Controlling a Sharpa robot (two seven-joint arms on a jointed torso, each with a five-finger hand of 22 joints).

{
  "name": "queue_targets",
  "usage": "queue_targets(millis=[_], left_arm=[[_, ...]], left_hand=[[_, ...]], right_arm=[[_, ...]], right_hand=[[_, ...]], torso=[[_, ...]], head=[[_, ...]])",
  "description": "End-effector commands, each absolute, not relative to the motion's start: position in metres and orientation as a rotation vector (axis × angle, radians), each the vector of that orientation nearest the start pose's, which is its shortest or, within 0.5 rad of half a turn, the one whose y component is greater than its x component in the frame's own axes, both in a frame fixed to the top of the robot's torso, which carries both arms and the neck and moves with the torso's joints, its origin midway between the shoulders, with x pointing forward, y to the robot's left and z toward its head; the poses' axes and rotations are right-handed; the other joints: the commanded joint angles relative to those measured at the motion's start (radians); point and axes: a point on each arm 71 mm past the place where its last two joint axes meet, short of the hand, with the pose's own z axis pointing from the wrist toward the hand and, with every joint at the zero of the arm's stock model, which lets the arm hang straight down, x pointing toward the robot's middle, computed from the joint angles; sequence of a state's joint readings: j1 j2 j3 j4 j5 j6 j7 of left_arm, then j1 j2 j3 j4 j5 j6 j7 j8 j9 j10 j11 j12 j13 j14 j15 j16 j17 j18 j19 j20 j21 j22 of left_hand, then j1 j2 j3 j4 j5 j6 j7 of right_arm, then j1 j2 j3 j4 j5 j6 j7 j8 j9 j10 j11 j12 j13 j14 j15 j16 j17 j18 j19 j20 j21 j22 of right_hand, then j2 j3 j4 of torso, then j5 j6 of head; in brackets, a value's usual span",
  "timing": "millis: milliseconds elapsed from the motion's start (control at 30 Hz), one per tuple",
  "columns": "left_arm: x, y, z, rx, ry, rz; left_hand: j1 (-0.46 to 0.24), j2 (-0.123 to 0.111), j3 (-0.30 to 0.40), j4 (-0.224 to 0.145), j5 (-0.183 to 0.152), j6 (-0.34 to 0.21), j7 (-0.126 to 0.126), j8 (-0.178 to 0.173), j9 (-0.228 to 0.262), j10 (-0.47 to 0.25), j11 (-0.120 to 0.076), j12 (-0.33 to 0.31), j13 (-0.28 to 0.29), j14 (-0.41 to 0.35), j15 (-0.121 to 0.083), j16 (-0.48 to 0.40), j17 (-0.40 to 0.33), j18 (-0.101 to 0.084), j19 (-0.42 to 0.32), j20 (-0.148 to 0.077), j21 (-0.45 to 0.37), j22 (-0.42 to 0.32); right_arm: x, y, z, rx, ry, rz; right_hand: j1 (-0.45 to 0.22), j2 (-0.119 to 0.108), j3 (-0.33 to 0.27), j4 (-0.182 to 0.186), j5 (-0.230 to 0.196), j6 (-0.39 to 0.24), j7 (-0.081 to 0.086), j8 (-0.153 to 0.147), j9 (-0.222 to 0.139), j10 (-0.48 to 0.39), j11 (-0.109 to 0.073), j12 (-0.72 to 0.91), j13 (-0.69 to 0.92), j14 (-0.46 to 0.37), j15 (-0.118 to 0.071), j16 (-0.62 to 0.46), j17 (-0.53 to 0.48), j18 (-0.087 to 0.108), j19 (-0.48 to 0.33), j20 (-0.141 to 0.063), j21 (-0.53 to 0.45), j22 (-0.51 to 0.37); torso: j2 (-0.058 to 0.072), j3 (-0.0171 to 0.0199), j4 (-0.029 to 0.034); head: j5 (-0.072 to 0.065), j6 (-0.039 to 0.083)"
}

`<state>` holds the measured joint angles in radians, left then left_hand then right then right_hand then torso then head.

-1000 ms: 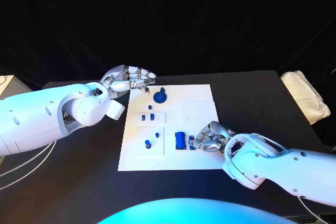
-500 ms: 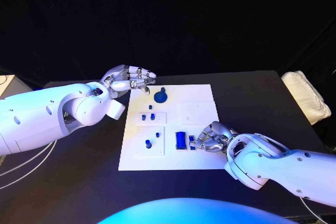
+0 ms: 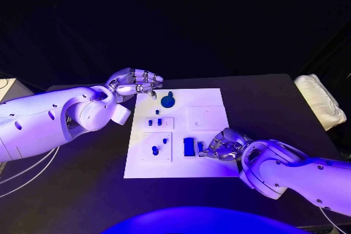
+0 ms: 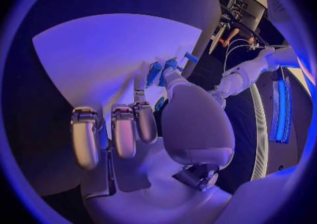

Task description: Assemble the parts on the task board

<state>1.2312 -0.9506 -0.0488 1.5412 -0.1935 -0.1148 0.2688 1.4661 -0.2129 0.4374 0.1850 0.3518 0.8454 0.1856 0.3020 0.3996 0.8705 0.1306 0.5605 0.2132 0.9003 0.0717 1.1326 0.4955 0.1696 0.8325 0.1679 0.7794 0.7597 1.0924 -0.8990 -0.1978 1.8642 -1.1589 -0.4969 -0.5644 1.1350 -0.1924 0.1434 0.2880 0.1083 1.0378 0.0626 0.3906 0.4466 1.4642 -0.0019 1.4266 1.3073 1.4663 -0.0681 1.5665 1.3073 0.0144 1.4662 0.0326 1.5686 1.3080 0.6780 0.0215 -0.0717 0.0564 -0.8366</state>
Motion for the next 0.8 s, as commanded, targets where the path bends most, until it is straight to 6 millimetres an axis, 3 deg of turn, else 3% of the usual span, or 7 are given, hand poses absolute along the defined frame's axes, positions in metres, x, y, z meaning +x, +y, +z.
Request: queue_targets(millis=[33,267,367,800], left_arm=[[0.4821,0.2419,-0.1692,-0.917,1.642,-1.532],[0.4819,0.2416,-0.1693,-0.917,1.642,-1.533],[0.4819,0.2417,-0.1693,-0.917,1.642,-1.532],[0.4818,0.242,-0.1692,-0.918,1.642,-1.532]], left_hand=[[0.001,0.008,0.003,0.0,0.003,0.005,0.003,0.001,-0.001,-0.004,0.003,0.004,-0.002,-0.006,0.0,-0.006,-0.001,0.012,0.0,0.004,-0.006,-0.001],[0.001,0.008,0.003,0.0,0.003,0.005,0.003,0.001,-0.001,-0.004,0.003,0.004,-0.002,-0.006,0.0,-0.006,-0.001,0.012,0.0,0.004,-0.006,-0.001],[0.001,0.008,0.003,0.0,0.003,0.005,0.003,0.001,-0.001,-0.004,0.003,0.004,-0.002,-0.006,0.0,-0.006,-0.001,0.012,0.0,0.004,-0.006,-0.001],[0.001,0.009,0.004,0.001,0.003,0.006,0.004,0.001,-0.002,-0.004,0.003,0.005,-0.002,-0.006,0.0,-0.006,-0.001,0.012,0.0,0.004,-0.006,0.0]], right_arm=[[0.3686,-0.1646,-0.2666,0.357,2.097,0.603],[0.3709,-0.1651,-0.2683,0.339,2.101,0.58],[0.3721,-0.165,-0.2683,0.336,2.091,0.571],[0.3763,-0.1627,-0.268,0.347,2.054,0.561]], right_hand=[[0.011,0.012,-0.008,-0.005,0.007,-0.001,0.005,0.002,0.001,0.05,-0.006,-0.005,0.191,0.104,-0.004,0.004,0.263,-0.014,0.105,0.001,0.002,0.263],[0.08,0.027,-0.004,-0.025,-0.01,-0.003,0.006,-0.001,0.001,0.05,-0.005,-0.006,0.191,0.104,-0.004,0.004,0.263,-0.014,0.105,0.001,0.002,0.263],[0.105,0.031,0.002,-0.029,-0.043,-0.002,0.007,-0.003,-0.001,0.05,-0.005,-0.007,0.191,0.104,-0.003,0.004,0.263,-0.014,0.105,0.001,0.002,0.263],[0.096,0.048,0.009,-0.012,-0.038,0.005,0.006,-0.002,-0.002,0.051,-0.005,-0.005,0.192,0.104,-0.003,0.004,0.263,-0.014,0.105,0.001,0.002,0.263]], torso=[[0.001,-0.0005,0.0005],[0.002,-0.0005,0.0009],[0.001,-0.0012,0.0008],[0.001,-0.0011,0.0007]], head=[[0.0,0.001],[-0.001,0.0],[-0.002,0.0],[-0.001,-0.001]])
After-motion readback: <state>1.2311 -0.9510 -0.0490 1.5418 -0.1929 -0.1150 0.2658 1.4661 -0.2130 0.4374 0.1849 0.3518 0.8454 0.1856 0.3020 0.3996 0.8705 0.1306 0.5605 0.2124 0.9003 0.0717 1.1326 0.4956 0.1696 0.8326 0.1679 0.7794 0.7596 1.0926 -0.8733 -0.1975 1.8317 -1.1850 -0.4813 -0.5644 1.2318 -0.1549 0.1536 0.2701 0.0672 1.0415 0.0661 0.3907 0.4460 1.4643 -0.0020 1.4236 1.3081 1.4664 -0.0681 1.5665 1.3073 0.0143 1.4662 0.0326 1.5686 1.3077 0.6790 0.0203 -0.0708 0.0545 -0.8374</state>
